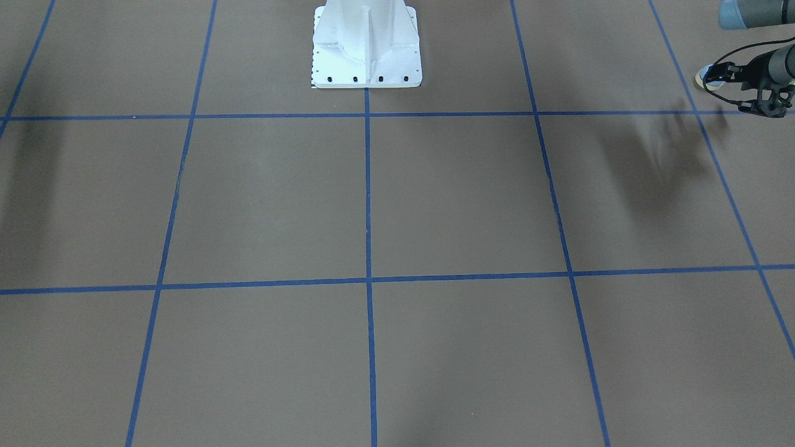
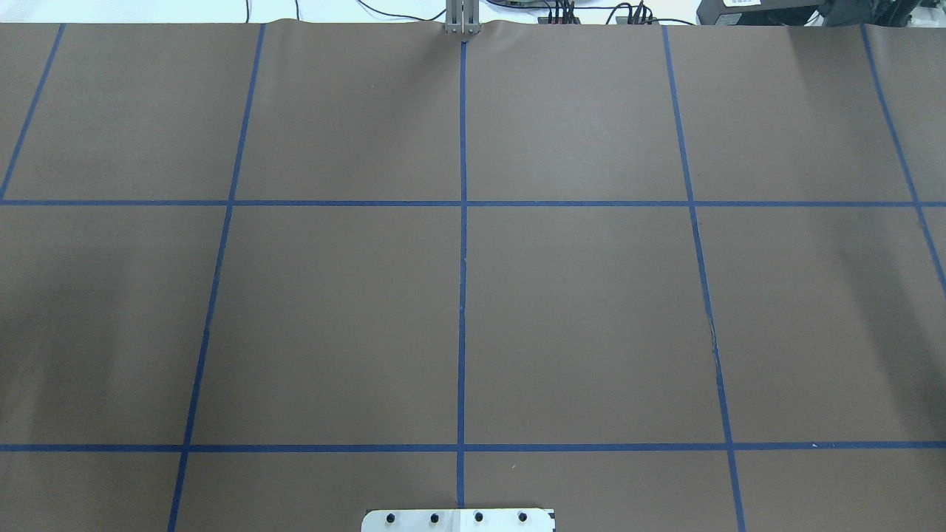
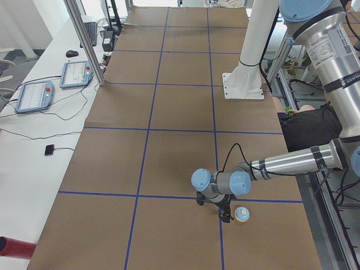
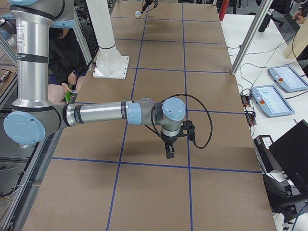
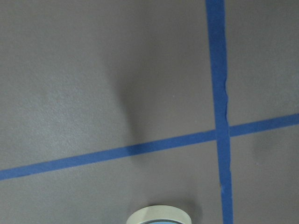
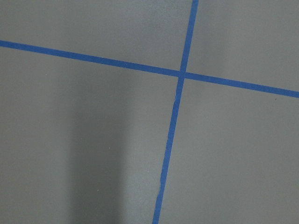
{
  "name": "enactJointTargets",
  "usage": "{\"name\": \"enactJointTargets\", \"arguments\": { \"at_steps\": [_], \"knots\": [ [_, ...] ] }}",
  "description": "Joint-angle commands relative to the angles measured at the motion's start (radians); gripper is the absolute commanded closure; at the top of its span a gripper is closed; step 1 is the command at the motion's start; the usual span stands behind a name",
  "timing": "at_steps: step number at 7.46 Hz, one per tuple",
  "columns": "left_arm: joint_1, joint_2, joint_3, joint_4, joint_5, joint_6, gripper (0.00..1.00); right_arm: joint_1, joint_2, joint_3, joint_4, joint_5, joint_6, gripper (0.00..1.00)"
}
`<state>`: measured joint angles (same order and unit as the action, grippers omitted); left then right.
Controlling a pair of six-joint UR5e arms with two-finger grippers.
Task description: Place and press bell with both arms
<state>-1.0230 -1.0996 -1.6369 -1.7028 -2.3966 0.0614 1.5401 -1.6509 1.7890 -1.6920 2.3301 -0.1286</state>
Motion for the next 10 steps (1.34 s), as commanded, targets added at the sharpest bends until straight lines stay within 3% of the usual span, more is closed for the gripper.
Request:
{"name": "enactJointTargets", "arguments": {
  "at_steps": [1, 10],
  "knots": [
    [0.041, 0.012, 0.026, -0.001, 0.001, 0.0, 0.0, 0.002, -0.003, 0.007, 0.0, 0.0, -0.002, 0.0],
    [0.061, -0.009, 0.048, -0.003, -0.001, -0.005, 0.0, 0.0, -0.012, 0.012, 0.0, 0.003, 0.0, 0.0]
  ]
}}
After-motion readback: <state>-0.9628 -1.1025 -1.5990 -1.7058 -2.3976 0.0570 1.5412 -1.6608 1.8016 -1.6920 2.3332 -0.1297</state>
